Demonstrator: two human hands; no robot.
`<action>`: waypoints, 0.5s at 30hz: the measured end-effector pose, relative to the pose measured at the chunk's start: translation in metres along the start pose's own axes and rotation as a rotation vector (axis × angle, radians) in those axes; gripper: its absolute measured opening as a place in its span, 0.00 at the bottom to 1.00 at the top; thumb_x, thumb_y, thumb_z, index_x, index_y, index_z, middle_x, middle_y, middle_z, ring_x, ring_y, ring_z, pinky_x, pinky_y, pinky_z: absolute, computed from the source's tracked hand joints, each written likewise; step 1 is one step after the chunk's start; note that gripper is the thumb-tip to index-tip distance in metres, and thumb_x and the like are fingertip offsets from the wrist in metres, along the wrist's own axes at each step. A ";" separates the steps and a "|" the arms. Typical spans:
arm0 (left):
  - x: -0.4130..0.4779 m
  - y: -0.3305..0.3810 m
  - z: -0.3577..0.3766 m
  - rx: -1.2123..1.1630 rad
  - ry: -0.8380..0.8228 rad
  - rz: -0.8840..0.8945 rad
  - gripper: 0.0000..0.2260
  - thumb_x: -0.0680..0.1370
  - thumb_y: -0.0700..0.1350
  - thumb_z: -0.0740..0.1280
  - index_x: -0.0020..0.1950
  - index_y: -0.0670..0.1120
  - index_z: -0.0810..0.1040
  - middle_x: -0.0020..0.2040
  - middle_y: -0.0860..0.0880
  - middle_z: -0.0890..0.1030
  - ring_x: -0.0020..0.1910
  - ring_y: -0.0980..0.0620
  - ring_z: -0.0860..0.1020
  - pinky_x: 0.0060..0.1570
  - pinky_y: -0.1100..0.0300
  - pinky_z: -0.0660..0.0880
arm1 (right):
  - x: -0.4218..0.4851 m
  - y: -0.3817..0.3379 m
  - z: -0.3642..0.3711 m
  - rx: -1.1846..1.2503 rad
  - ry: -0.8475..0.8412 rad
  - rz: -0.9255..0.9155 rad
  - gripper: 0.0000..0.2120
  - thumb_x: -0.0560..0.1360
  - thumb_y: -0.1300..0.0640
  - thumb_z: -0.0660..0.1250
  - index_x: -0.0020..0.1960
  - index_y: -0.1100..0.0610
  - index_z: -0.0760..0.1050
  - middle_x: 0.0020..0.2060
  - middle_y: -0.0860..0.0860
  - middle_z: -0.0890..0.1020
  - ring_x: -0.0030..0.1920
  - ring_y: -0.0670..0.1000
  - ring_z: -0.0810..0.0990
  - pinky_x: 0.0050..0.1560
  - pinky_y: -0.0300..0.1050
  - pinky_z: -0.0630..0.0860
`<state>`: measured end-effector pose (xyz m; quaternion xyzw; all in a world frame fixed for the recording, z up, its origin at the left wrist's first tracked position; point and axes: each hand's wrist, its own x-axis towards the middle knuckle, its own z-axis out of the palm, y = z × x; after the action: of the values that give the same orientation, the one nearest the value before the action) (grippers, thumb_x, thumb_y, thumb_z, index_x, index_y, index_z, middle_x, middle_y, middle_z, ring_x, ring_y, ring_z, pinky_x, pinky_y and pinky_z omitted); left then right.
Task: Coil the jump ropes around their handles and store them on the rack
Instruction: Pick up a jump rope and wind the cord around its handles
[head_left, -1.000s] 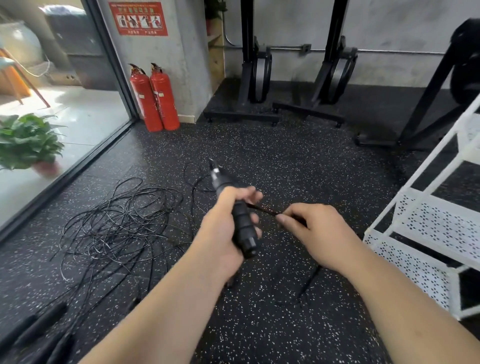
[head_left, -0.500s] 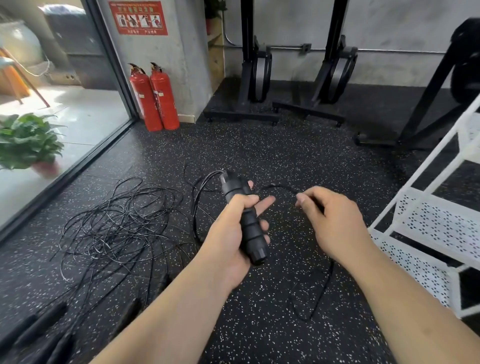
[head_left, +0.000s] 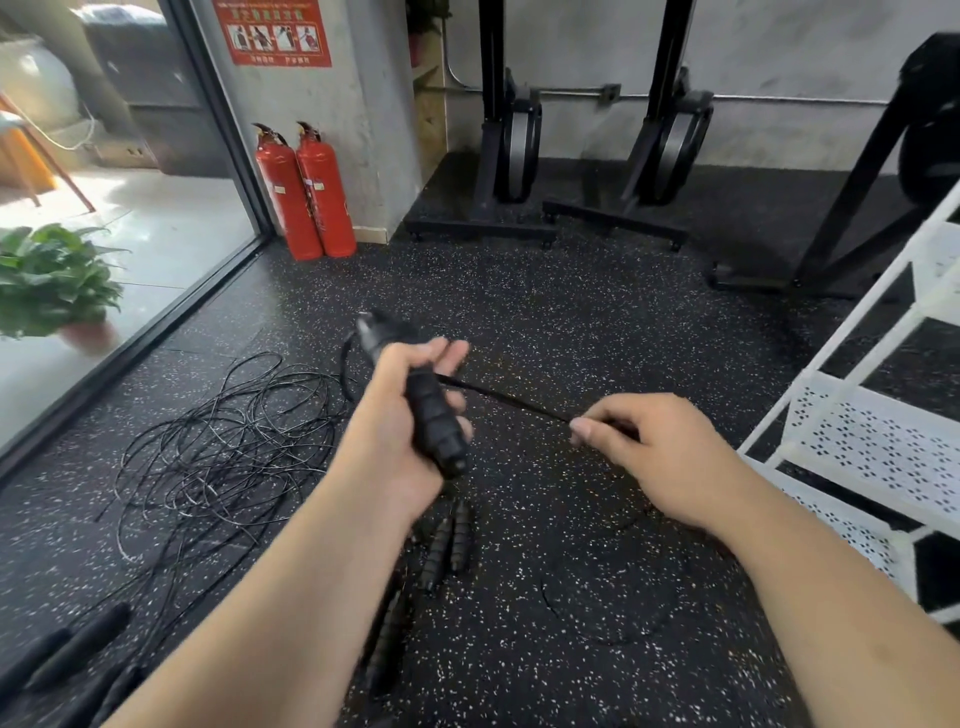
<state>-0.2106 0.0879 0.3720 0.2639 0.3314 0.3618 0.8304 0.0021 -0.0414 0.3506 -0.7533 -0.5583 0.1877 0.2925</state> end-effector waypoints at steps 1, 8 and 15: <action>0.002 0.005 -0.005 -0.031 0.016 0.015 0.32 0.69 0.47 0.74 0.74 0.46 0.76 0.63 0.48 0.87 0.34 0.55 0.75 0.36 0.59 0.74 | -0.001 0.002 -0.001 -0.002 0.016 -0.001 0.10 0.82 0.37 0.66 0.47 0.38 0.82 0.34 0.46 0.83 0.32 0.53 0.79 0.37 0.55 0.78; -0.018 -0.041 0.012 0.164 -0.137 -0.128 0.26 0.70 0.47 0.75 0.69 0.51 0.82 0.57 0.47 0.87 0.36 0.54 0.76 0.33 0.58 0.74 | 0.000 -0.008 0.021 -0.009 0.103 -0.004 0.08 0.83 0.46 0.68 0.49 0.44 0.83 0.31 0.40 0.81 0.30 0.41 0.76 0.32 0.36 0.70; -0.013 -0.041 0.015 0.130 -0.076 -0.119 0.27 0.69 0.46 0.77 0.68 0.45 0.82 0.61 0.49 0.87 0.36 0.54 0.76 0.33 0.59 0.75 | 0.001 -0.008 0.017 -0.053 0.002 -0.016 0.10 0.83 0.41 0.68 0.45 0.42 0.81 0.33 0.45 0.83 0.31 0.44 0.77 0.34 0.45 0.73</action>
<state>-0.1888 0.0503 0.3589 0.3106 0.3376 0.2790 0.8436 -0.0135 -0.0346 0.3426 -0.7567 -0.5686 0.1696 0.2746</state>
